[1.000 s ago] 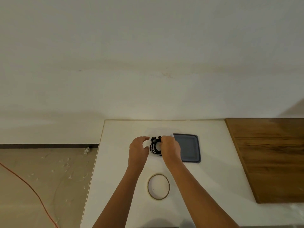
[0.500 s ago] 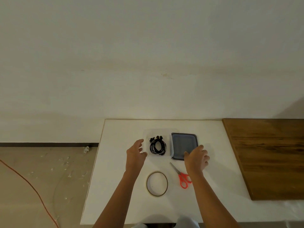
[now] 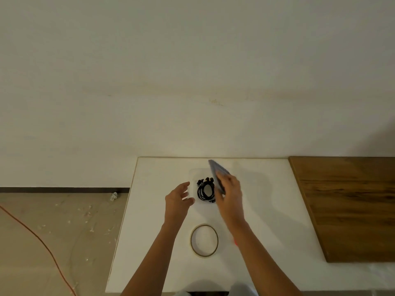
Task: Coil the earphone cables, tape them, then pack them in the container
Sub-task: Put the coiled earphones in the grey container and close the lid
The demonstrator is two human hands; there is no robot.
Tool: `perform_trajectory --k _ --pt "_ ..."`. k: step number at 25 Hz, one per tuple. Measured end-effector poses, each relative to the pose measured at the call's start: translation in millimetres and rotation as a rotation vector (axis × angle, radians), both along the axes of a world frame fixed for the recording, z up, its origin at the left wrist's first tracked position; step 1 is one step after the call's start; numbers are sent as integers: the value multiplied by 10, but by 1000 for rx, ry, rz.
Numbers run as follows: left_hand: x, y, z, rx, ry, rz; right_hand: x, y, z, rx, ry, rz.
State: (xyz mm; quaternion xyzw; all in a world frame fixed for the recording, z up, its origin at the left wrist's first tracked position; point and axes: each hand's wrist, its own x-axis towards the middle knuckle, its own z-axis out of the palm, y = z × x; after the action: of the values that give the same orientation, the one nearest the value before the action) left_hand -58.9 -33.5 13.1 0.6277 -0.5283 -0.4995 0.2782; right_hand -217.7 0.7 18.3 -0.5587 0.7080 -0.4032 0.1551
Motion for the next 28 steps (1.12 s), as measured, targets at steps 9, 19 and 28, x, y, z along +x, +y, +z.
perform_trajectory --k 9,19,28 --pt "-52 -2 -78 -8 -72 48 414 16 -426 288 306 358" --pt "-81 -74 -137 100 -83 141 -202 -21 -174 388 -214 -268" --pt "-229 -116 -164 156 -152 173 -307 -203 -290 565 -663 -479"
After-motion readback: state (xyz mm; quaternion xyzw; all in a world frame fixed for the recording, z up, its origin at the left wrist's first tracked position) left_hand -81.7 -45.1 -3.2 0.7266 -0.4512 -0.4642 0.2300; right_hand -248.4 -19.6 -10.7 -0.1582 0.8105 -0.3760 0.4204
